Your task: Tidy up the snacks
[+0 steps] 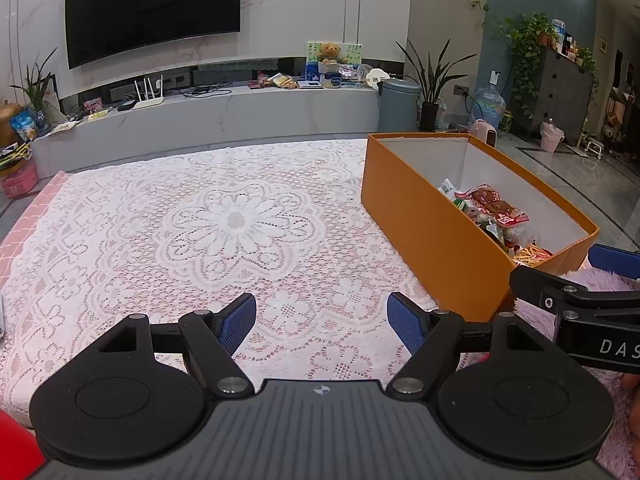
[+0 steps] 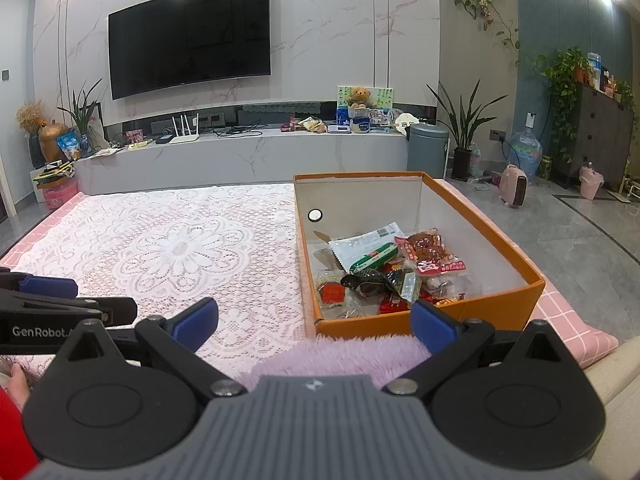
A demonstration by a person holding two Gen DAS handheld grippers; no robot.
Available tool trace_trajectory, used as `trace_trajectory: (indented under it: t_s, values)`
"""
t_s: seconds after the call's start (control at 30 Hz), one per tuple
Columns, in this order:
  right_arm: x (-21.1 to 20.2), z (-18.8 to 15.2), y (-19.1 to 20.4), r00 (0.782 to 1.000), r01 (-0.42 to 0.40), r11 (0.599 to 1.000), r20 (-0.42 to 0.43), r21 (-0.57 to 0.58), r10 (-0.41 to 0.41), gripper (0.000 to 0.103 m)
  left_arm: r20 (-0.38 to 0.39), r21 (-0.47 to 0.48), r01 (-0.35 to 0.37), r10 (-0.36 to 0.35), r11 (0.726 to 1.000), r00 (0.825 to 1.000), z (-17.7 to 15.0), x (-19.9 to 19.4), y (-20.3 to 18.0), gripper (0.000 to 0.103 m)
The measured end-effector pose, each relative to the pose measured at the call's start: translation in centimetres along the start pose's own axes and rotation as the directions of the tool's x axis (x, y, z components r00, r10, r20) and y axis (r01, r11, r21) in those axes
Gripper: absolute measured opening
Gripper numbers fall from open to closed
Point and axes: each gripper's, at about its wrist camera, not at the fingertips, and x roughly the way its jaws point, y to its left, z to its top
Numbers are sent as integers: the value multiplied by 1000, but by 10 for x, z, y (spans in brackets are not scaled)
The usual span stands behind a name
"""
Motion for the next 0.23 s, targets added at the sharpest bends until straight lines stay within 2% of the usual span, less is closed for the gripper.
trace_trajectory:
  t_s: [0.23]
  values:
    - [0, 0, 0, 1000, 1, 1000, 0, -1, -1, 100, 12, 11, 16, -16, 1000, 1000, 0, -3, -2, 88]
